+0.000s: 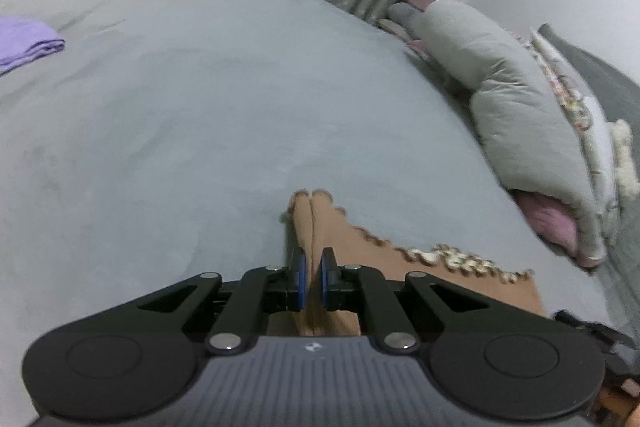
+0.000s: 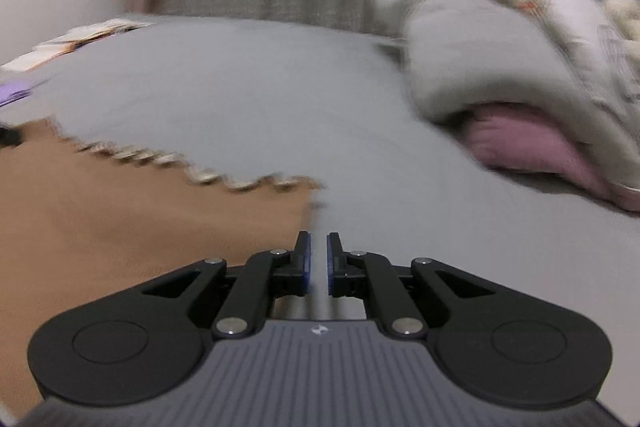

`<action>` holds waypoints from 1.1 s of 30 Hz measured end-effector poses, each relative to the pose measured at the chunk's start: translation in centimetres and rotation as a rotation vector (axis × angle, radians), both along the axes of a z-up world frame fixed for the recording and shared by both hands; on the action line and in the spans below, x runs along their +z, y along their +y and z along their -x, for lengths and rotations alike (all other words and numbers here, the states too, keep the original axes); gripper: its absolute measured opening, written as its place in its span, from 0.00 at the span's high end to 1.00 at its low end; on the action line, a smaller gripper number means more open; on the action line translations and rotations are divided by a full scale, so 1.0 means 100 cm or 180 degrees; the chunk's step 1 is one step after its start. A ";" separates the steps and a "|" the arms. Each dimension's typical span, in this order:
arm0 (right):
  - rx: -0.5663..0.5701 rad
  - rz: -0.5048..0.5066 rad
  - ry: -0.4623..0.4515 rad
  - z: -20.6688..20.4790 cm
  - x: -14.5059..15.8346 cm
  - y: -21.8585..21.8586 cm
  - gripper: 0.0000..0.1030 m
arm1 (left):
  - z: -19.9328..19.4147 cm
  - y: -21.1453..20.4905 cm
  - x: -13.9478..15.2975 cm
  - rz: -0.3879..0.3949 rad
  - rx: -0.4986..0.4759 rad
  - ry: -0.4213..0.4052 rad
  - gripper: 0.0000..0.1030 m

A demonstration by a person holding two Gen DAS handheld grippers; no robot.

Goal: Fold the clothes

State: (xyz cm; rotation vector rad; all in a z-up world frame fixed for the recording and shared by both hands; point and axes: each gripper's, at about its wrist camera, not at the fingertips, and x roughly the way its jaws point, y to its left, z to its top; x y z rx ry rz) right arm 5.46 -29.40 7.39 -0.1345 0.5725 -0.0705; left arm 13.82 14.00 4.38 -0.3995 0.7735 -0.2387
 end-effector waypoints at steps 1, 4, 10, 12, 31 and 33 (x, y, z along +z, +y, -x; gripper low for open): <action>-0.0015 -0.0078 -0.0016 0.000 0.001 -0.004 0.92 | -0.001 0.001 -0.001 0.0015 0.0006 0.0009 0.94; 0.0070 -0.0629 0.0011 0.000 0.006 -0.025 0.88 | -0.001 0.008 -0.002 0.0057 0.0027 0.0044 0.93; 0.0187 -0.1706 0.0123 -0.005 -0.010 -0.055 0.72 | 0.015 0.012 0.004 -0.0028 -0.0022 -0.0050 0.92; 0.0233 -0.1526 0.0104 -0.011 -0.010 -0.051 0.68 | 0.015 0.007 0.005 -0.0163 -0.0094 -0.0047 0.92; 0.0557 -0.1168 -0.0240 -0.043 -0.007 -0.025 0.92 | -0.010 0.004 -0.007 -0.0438 0.0033 -0.0118 0.98; 0.0568 -0.0994 -0.0370 -0.040 0.001 -0.019 0.92 | -0.010 0.001 -0.004 -0.0444 -0.0103 -0.0110 0.98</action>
